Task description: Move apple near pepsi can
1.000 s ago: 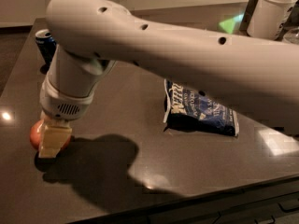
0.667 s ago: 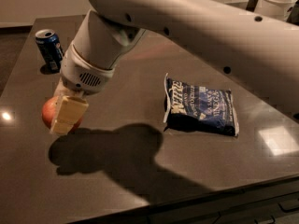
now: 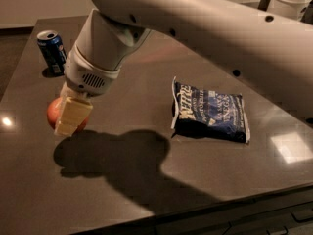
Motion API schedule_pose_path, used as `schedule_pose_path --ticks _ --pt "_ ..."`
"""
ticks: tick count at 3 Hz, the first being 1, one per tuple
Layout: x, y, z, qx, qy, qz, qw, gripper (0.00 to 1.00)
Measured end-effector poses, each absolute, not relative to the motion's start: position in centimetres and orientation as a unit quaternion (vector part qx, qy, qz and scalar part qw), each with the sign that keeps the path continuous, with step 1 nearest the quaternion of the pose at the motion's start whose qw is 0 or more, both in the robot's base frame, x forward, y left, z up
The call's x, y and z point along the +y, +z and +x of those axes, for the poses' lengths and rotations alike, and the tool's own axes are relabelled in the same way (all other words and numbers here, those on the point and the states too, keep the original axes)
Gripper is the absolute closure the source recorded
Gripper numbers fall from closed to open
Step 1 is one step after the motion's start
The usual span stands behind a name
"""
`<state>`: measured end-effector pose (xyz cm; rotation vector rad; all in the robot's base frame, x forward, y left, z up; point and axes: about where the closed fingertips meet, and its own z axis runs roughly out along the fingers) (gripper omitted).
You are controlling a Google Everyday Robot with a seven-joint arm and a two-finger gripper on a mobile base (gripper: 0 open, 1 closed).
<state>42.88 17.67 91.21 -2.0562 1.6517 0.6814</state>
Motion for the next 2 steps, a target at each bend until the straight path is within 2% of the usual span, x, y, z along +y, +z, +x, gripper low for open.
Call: schedule_pose_path --ticks 2 --pt "17.6 92.4 48.8 0.628 0.208 -0.707 0.252 1.00"
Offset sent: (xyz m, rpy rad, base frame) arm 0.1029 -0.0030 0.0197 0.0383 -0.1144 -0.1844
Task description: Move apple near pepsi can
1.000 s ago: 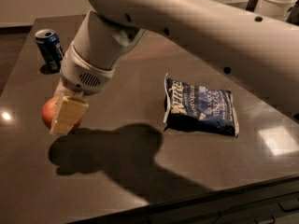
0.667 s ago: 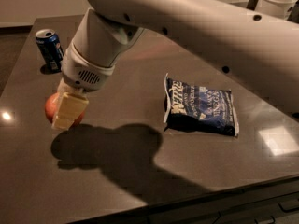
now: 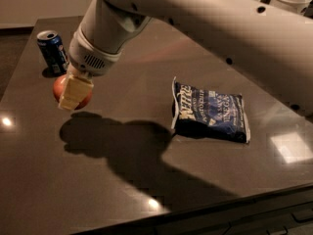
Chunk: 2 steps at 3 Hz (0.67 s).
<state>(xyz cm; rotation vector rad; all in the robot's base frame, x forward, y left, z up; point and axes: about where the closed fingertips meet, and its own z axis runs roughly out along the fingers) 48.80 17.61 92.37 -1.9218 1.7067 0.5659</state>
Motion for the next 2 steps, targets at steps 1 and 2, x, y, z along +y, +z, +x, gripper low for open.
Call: schedule_pose_path --ticks 1,2 --pt "18.0 92.4 52.3 0.630 0.201 -0.704 0.259 1.00" --pt "18.4 91.9 55.4 0.638 0.192 -0.700 0.257 1.00"
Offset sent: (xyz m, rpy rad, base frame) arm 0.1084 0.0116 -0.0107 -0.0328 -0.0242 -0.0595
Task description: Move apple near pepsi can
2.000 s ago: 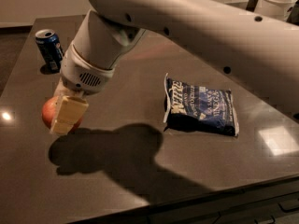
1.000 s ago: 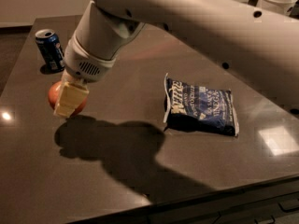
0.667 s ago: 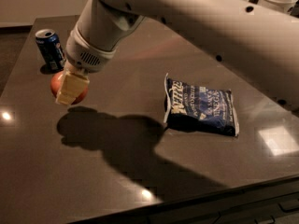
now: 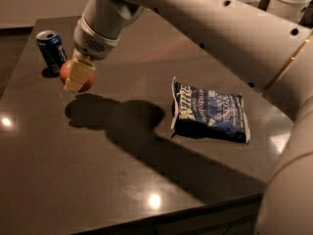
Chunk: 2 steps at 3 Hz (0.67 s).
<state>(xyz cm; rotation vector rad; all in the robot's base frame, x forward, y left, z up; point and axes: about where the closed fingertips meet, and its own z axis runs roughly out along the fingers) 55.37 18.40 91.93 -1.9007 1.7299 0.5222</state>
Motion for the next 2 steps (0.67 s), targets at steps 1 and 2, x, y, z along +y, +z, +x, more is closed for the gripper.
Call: schedule_pose_path --ticks 1,2 --pt "19.5 91.2 58.0 0.639 0.188 -0.702 0.252 1.00" --pt "20.7 90.5 59.9 0.644 0.181 -0.701 0.248 1.00"
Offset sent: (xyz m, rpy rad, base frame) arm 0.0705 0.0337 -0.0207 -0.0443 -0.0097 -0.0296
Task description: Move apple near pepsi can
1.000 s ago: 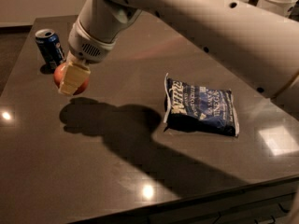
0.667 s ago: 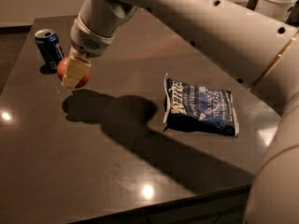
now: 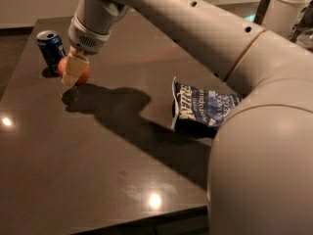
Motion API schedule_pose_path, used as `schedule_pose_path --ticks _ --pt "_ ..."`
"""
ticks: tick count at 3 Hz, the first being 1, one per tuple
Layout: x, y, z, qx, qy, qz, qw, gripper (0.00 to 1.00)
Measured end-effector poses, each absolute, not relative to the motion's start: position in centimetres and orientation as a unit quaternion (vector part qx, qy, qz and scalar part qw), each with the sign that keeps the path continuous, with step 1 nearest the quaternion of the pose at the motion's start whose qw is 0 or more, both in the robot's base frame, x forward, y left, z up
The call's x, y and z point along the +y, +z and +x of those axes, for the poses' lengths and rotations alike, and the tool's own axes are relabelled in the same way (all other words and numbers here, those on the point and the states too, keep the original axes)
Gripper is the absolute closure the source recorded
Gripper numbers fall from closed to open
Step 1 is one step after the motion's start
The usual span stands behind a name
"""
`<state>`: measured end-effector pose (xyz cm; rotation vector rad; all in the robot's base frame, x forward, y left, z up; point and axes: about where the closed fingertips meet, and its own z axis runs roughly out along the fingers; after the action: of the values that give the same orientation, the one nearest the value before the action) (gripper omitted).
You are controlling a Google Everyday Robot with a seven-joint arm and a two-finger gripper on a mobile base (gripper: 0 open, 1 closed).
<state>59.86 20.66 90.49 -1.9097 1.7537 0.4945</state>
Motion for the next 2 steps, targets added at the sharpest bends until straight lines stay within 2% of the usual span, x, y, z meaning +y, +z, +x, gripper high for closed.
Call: schedule_pose_path --ticks 2 --pt "22.3 89.1 62.4 0.661 0.164 -0.688 0.249 1.00"
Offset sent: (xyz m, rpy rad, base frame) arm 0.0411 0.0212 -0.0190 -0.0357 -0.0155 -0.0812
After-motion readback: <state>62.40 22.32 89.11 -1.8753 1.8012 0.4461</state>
